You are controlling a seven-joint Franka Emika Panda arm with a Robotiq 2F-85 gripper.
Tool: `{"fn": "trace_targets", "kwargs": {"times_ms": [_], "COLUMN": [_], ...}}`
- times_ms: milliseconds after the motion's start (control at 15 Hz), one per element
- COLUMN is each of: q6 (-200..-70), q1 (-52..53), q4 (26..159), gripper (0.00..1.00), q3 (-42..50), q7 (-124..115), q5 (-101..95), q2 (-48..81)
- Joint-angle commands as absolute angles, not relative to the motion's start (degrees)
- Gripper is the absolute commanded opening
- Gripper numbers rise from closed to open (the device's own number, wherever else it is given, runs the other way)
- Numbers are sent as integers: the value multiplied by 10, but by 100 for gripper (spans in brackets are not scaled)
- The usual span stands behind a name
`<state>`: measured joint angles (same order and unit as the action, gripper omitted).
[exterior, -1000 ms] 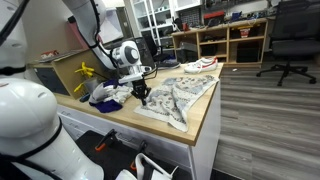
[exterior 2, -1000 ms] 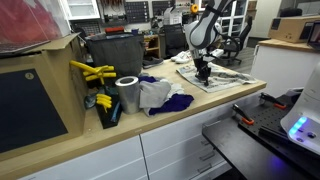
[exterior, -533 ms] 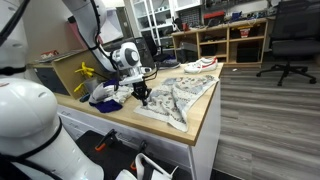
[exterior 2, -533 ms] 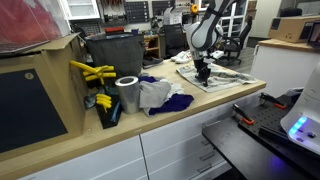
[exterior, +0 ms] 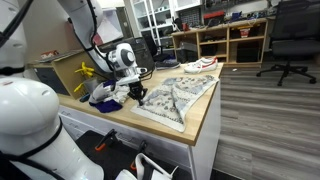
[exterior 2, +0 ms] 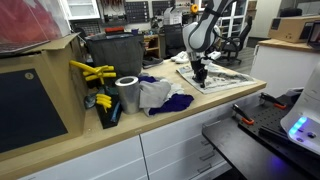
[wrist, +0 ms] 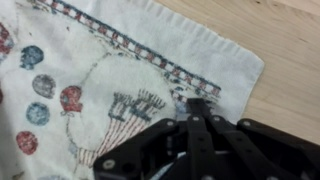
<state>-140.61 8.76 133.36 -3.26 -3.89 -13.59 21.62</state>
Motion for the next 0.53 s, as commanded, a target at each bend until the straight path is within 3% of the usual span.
{"fn": "trace_targets", "kwargs": {"times_ms": [0, 467], "q6": [-1427, -1390], "q1": [101, 108], "q4": [1355, 1361], "gripper": [0, 0], "q3": [-42, -54], "q7": [-50, -49], "q5": [-131, -114], "q2": [230, 227]}}
